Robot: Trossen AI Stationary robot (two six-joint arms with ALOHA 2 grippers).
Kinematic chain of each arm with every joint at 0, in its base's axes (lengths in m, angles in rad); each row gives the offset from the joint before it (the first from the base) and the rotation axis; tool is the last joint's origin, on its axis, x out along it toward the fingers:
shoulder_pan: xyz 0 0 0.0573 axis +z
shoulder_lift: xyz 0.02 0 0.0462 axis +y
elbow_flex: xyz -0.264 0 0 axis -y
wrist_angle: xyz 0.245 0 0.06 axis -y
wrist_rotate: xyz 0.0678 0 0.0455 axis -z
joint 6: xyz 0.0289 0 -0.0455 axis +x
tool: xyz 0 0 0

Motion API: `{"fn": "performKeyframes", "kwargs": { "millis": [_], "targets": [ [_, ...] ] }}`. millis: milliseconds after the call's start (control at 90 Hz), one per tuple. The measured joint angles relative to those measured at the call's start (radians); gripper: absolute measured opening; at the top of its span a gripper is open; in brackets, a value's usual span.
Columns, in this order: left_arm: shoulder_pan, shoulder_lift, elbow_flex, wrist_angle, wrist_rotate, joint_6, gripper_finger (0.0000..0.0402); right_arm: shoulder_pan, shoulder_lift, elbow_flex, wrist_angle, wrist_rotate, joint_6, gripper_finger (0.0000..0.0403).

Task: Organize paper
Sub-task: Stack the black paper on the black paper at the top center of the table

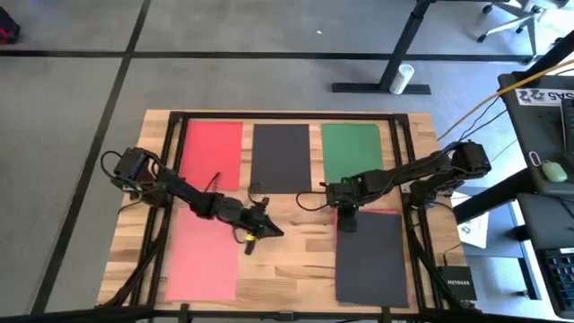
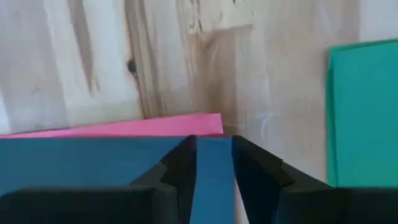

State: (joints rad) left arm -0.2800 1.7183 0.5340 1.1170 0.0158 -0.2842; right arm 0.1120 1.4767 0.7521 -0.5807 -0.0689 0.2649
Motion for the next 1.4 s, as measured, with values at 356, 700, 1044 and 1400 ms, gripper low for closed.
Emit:
{"fn": "performKeyframes", "kwargs": {
  "millis": [356, 700, 1044, 1400],
  "targets": [
    [0.026, -0.034, -0.201, 0.256, 0.005, -0.104, 0.0000, 0.000, -0.006, -0.030, -0.038, 0.026, -0.003, 0.0092],
    [0.029, -0.034, -0.200, 0.245, 0.003, -0.053, 0.0000, -0.001, -0.006, -0.072, -0.012, 0.006, -0.004, 0.0092],
    [0.054, -0.034, -0.200, 0.224, 0.026, -0.055, 0.0000, -0.001, -0.007, -0.082, 0.017, 0.014, -0.008, 0.0009],
    [0.033, -0.034, -0.200, 0.224, 0.026, -0.057, 0.0000, -0.001, -0.009, -0.069, 0.055, 0.069, -0.005, 0.0000]
  ]
}}
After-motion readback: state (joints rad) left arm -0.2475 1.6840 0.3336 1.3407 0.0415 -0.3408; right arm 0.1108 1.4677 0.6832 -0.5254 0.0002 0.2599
